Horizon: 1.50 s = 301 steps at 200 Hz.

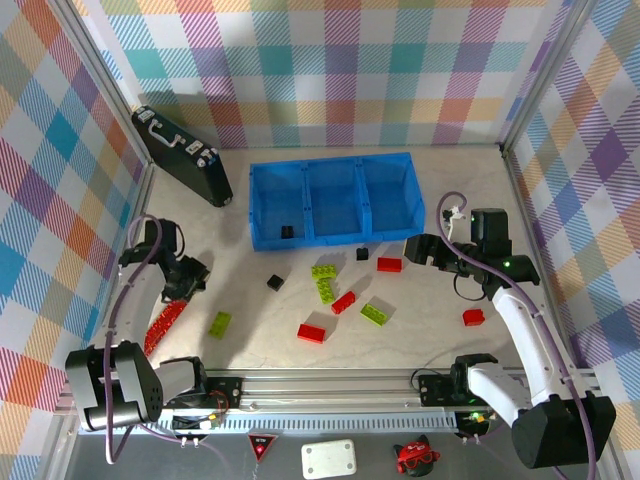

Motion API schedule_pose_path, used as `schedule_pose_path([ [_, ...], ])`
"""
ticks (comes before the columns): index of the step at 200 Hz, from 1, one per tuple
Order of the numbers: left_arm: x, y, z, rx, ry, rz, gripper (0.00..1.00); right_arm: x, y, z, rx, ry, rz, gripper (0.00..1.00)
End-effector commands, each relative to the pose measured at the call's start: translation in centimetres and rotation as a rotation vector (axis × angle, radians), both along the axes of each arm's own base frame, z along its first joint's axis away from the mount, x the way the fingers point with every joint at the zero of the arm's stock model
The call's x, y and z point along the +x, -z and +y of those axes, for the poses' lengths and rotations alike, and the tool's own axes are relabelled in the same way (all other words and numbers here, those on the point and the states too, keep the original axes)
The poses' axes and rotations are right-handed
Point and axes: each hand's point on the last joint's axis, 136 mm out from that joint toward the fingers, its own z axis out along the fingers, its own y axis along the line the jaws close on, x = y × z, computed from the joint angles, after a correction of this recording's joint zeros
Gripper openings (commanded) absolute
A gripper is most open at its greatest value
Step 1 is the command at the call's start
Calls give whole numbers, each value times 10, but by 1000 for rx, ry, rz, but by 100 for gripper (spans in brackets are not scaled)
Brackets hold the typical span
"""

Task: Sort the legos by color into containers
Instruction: Place the lego in the container.

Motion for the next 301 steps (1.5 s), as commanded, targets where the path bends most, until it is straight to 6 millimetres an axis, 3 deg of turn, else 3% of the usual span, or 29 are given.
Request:
schedule_pose_path([
  [1,15,-21,-14,-24,50,-46,35,-2,2,-1,-21,-6,10,83],
  [65,88,-63,-63,35,222,-186,36,-2,6,-7,-47,23,44,83],
  [125,154,-69,-126,199,433,-197,36,3,-1,-10,-66,41,53,83],
  [164,182,-51,-143,292,504,-159,37,5,-7,-12,-83,48,48,83],
  [200,195,-29,-151,376,546,-119,37,4,-10,-14,-94,48,48,83],
  [262,200,20,-158,407,571,-30,41,3,-8,-13,-92,44,57,83],
  [301,204,24,-161,414,572,-30,45,7,-12,-12,-89,40,55,83],
])
